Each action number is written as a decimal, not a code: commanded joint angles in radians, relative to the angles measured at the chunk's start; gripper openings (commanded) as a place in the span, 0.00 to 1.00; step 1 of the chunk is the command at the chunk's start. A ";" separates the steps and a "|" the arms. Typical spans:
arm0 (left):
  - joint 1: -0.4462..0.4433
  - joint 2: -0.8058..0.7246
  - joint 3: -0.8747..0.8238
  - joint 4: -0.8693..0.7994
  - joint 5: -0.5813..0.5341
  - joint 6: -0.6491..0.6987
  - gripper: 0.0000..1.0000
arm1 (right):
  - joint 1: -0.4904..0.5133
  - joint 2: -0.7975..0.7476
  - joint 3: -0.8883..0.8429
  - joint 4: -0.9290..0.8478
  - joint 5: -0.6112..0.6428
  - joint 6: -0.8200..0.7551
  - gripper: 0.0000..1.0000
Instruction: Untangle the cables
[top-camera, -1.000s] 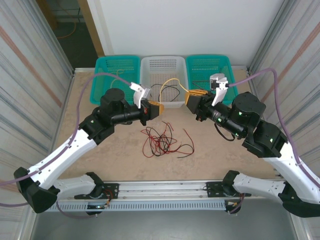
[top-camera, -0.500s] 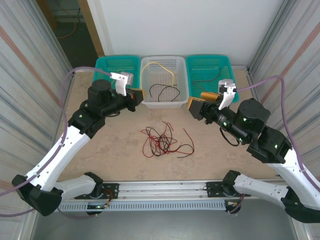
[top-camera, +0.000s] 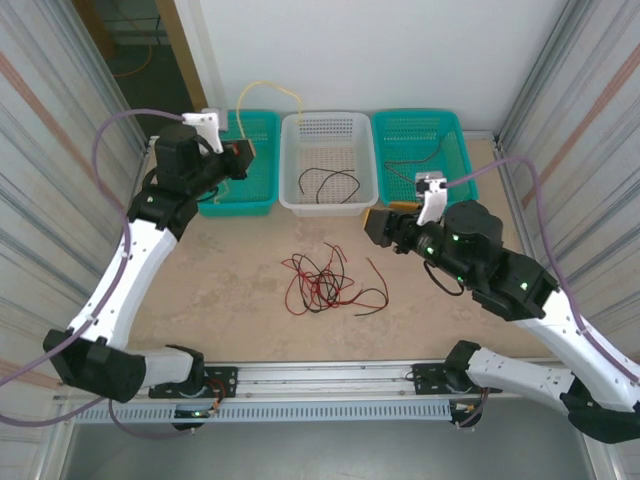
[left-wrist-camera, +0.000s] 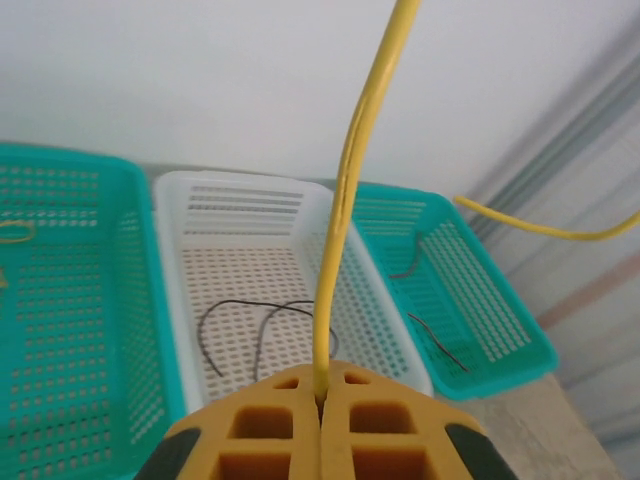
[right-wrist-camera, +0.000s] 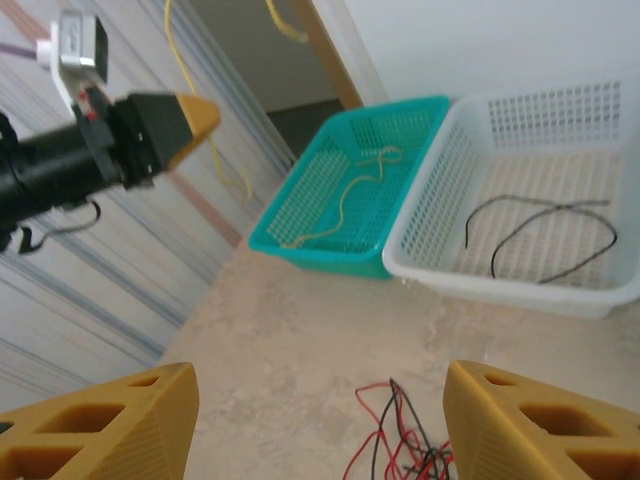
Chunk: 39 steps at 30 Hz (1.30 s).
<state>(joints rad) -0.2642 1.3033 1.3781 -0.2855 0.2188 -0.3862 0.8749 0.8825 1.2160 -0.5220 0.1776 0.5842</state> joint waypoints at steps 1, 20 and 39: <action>0.057 0.072 0.061 0.031 0.025 -0.052 0.00 | -0.003 0.029 -0.030 0.020 -0.040 0.070 0.64; 0.225 0.519 0.247 0.211 0.114 -0.451 0.00 | 0.062 0.146 -0.048 0.004 -0.025 0.104 0.61; 0.225 0.498 0.204 0.254 0.103 -0.465 0.46 | 0.006 0.176 -0.033 -0.021 -0.047 0.077 0.59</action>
<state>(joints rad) -0.0429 1.8904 1.5818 -0.0589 0.3359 -0.8684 0.8875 1.0504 1.1683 -0.5251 0.1337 0.6727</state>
